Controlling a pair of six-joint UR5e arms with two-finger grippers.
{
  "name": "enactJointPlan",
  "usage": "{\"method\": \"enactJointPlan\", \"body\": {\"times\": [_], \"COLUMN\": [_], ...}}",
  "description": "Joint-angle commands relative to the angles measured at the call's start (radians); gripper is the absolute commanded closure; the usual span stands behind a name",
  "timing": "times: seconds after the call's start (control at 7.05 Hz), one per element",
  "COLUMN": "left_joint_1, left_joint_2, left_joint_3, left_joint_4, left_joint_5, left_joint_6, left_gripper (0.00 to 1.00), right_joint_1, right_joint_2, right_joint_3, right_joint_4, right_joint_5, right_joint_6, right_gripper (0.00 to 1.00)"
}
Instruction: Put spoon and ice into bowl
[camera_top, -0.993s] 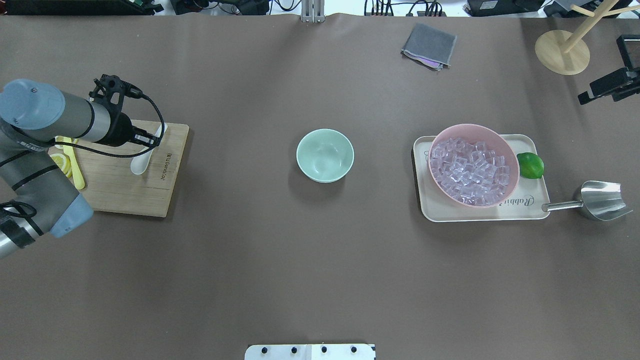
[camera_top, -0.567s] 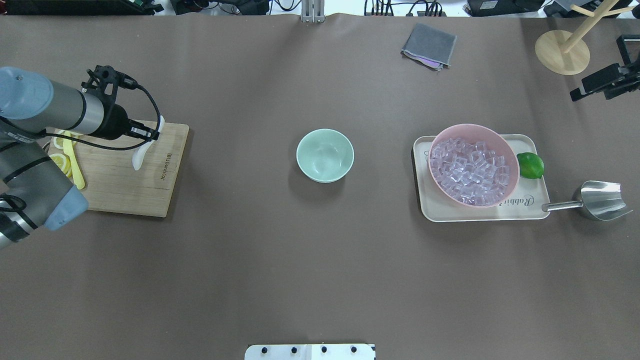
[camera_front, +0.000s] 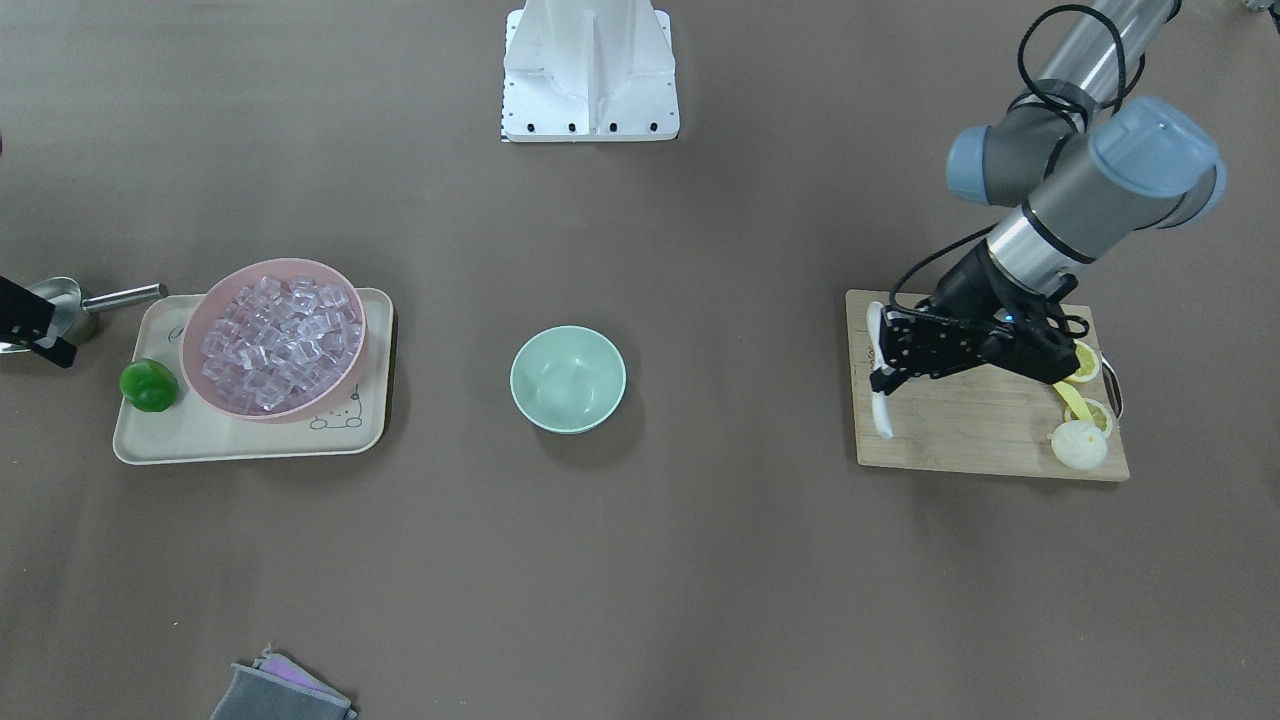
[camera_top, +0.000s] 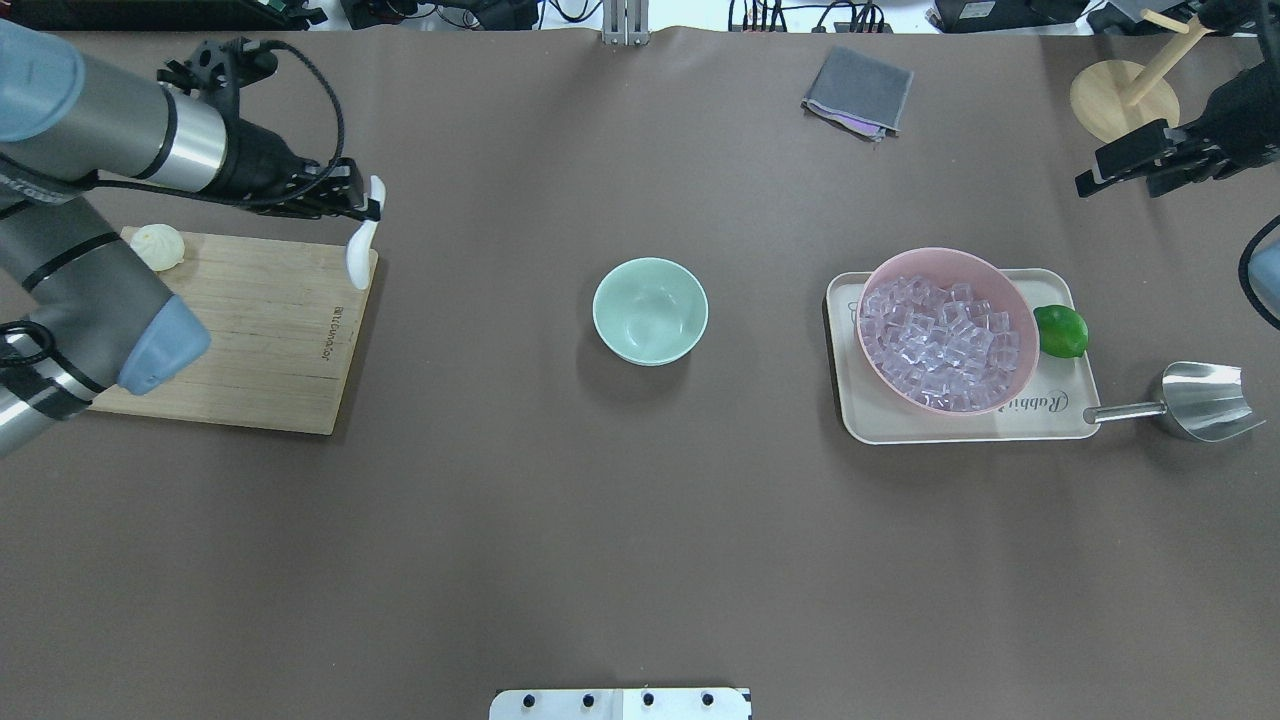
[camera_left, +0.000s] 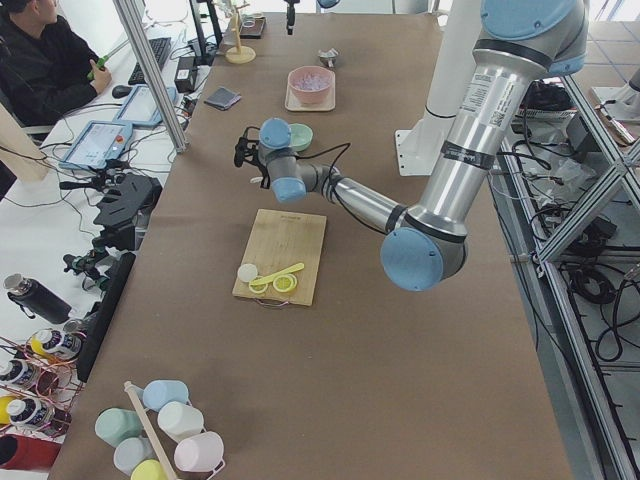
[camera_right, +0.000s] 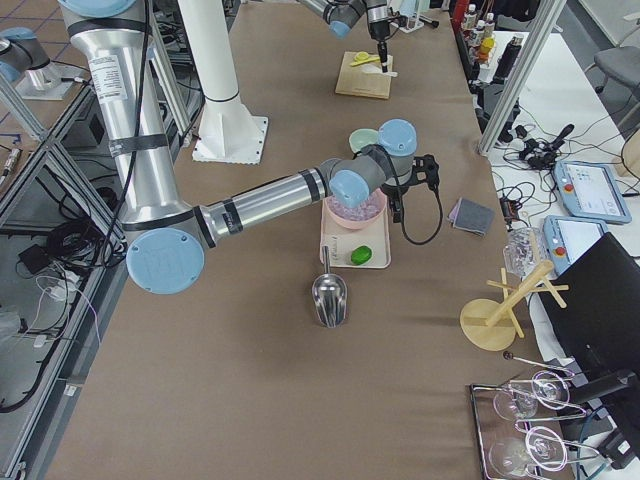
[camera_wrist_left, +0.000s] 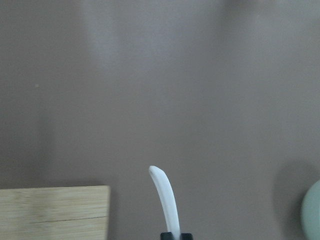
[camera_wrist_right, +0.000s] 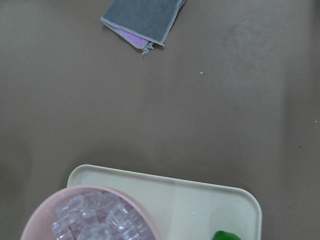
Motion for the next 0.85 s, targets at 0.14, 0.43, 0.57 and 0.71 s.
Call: {"method": "enactJointPlan", "body": {"times": [0.14, 0.43, 0.57, 0.71], "left_joint_1": [0.210, 0.225, 0.237, 0.249], "left_joint_2": [-0.118, -0.191, -0.201, -0.201], "left_joint_3": [0.005, 0.071, 0.080, 0.080], "left_joint_4": [0.008, 0.008, 0.005, 0.005], "left_joint_5": [0.327, 0.352, 0.389, 0.394], "left_joint_6": [-0.196, -0.288, -0.289, -0.295], "left_gripper": [1.00, 1.00, 1.00, 1.00], "right_joint_1": [-0.195, -0.272, -0.278, -0.283], "right_joint_2": [0.065, 0.102, 0.093, 0.117], "right_joint_3": [0.049, 0.052, 0.051, 0.054], "right_joint_4": [0.001, -0.010, -0.042, -0.168], "right_joint_5": [-0.149, -0.179, -0.182, -0.196], "right_joint_6": [0.166, 0.397, 0.529, 0.656], "right_gripper": [0.01, 0.02, 0.03, 0.03]}}
